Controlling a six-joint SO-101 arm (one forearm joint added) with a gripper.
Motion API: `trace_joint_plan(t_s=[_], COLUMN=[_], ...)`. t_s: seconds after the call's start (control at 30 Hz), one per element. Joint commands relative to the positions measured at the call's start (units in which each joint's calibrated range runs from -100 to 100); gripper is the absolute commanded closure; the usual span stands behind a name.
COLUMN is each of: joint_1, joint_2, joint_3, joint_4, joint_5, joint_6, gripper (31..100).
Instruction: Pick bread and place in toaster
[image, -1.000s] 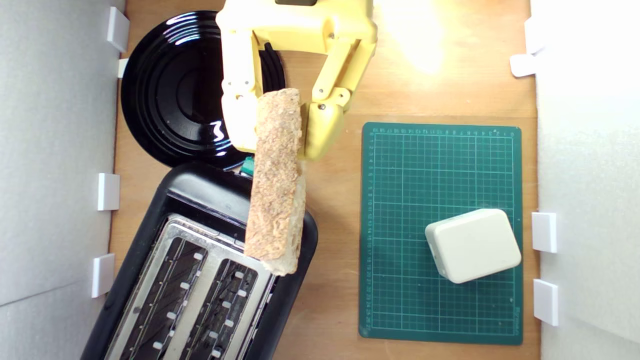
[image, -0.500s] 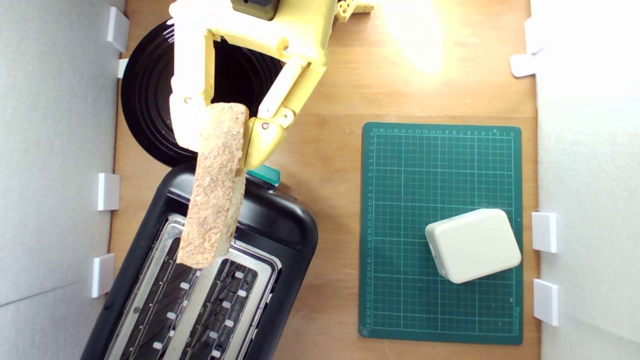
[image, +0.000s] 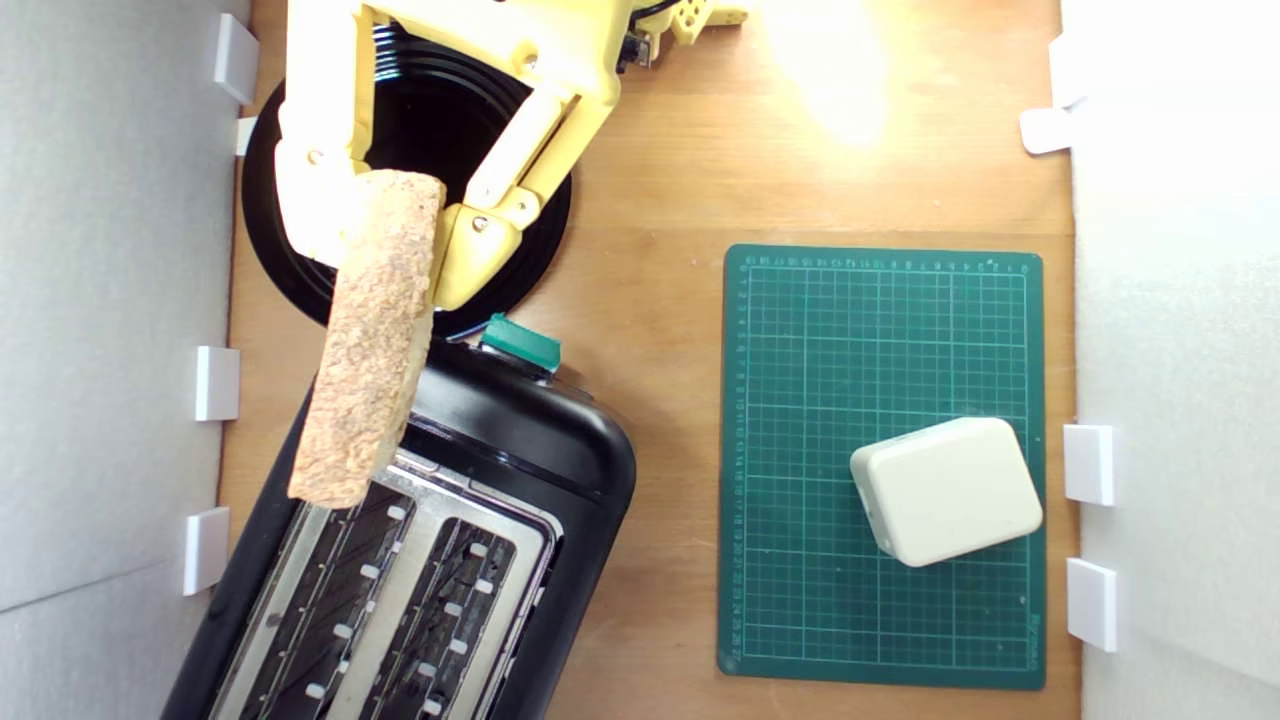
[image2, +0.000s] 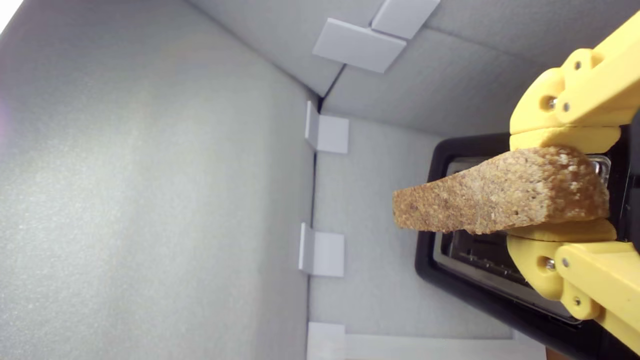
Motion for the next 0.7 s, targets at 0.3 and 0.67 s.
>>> trace_joint_plan(t_s=[0.3,0.67], joint_1=[4.43,4.84], joint_2=[6.23,10.56], joint_3=[-5.42,-5.52], joint_4=[0.51,-0.39], joint_5=[0.93,4.60], joint_6=[0.25,-0.07], gripper=[74.0,74.0])
